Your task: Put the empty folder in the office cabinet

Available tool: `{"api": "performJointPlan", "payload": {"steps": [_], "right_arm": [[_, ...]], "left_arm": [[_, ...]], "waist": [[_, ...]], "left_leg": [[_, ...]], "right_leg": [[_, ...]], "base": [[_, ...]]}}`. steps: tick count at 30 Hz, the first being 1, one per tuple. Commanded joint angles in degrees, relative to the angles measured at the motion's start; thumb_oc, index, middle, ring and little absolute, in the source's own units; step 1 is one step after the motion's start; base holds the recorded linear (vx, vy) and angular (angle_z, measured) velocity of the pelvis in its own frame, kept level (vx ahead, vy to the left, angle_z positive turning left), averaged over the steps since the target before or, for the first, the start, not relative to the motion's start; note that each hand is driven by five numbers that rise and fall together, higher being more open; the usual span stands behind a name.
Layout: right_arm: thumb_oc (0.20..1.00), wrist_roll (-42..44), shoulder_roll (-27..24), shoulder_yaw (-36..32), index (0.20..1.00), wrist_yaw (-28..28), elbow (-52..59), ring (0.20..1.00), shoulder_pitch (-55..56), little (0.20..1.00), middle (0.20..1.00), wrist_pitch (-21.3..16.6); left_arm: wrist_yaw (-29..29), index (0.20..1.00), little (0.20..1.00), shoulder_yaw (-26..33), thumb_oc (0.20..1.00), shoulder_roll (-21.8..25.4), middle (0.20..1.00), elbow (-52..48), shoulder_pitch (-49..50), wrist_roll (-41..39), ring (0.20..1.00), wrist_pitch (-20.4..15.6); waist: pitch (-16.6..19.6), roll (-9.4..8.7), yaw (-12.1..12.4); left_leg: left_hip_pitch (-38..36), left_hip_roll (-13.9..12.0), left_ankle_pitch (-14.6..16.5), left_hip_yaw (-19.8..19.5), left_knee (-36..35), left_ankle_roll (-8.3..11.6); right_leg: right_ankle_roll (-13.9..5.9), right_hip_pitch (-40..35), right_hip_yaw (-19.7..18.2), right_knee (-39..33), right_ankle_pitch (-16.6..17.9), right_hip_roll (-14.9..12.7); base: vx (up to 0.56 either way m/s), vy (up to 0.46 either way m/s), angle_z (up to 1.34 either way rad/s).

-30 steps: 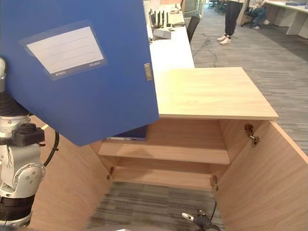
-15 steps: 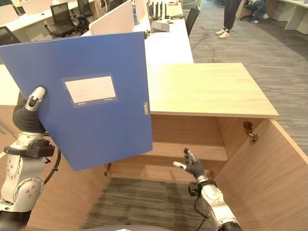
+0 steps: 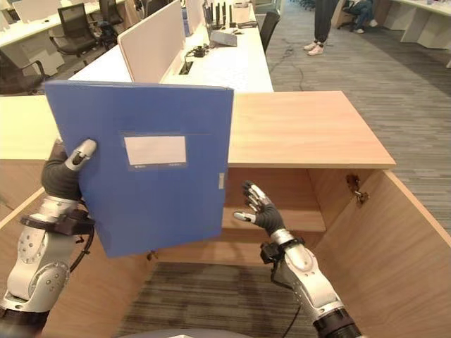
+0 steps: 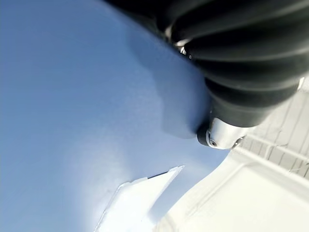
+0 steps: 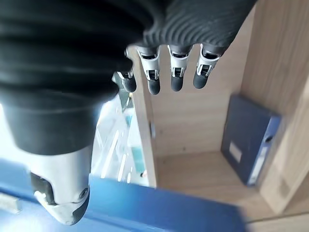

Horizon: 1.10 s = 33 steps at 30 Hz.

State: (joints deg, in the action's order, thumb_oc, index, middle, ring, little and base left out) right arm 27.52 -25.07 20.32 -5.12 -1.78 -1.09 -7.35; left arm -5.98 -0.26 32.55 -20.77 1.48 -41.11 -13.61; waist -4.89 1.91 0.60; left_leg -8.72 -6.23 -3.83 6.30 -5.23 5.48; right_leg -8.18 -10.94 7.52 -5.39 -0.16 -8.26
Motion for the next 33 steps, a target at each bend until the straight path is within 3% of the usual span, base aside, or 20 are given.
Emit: {"api": "performJointPlan", "payload": {"steps": [1, 7, 22, 33], "right_arm": [[1.0, 3.59, 0.79, 0.99, 1.0, -1.48, 5.26, 1.0, -4.98, 1.0, 1.0, -2.32], [1.0, 6.57, 2.54, 5.18, 1.0, -2.69, 6.38, 1.0, -8.32, 1.0, 1.0, -1.77], [1.0, 10.21, 3.69, 7.99, 1.0, -3.48, 7.3, 1.0, -11.46, 1.0, 1.0, -1.09], [1.0, 18.44, 0.8, 8.24, 1.0, -8.17, 9.61, 1.0, -13.38, 1.0, 1.0, -0.18]], "left_arm": [[-0.08, 0.2, 0.2, 0.62, 0.2, 2.7, 0.2, 0.5, -6.89, 0.65, 0.2, -2.97], [-1.32, 0.2, 0.2, -3.59, 0.2, 2.98, 0.2, -0.02, -10.54, 1.71, 0.2, -2.43], [-4.9, 0.2, 0.2, -10.58, 0.2, 3.11, 0.2, -0.48, -14.2, -1.36, 0.2, 0.21], [-10.05, 0.2, 0.2, -13.17, 0.2, 7.69, 0.2, -1.13, -13.1, -4.33, 0.2, 2.84]], "waist": [[0.04, -1.94, -0.01], [0.09, -2.03, -0.1], [-0.03, -2.01, -0.46], [0.05, -2.23, -0.34]], "left_leg": [[-2.16, -0.32, 4.23, -2.14, 0.23, 0.33], [-2.05, -0.41, 4.12, -2.18, 0.23, 0.39], [-1.8, -0.46, 4.03, -1.95, 0.23, 0.44], [-1.64, -0.44, 3.97, -1.82, 0.23, 0.49]], "right_leg": [[-0.36, -1.24, 2.21, 2.8, -1.83, -1.4], [-0.33, -1.1, 2.21, 2.92, -1.89, -1.41], [-0.37, -0.68, 1.94, 2.85, -1.63, -1.3], [-0.56, -0.47, 1.88, 2.84, -1.48, -1.27]], "base": [[0.0, 0.0, 0.0], [0.0, 0.0, -0.01], [0.0, 0.0, 0.0], [0.0, 0.0, 0.0]]}}
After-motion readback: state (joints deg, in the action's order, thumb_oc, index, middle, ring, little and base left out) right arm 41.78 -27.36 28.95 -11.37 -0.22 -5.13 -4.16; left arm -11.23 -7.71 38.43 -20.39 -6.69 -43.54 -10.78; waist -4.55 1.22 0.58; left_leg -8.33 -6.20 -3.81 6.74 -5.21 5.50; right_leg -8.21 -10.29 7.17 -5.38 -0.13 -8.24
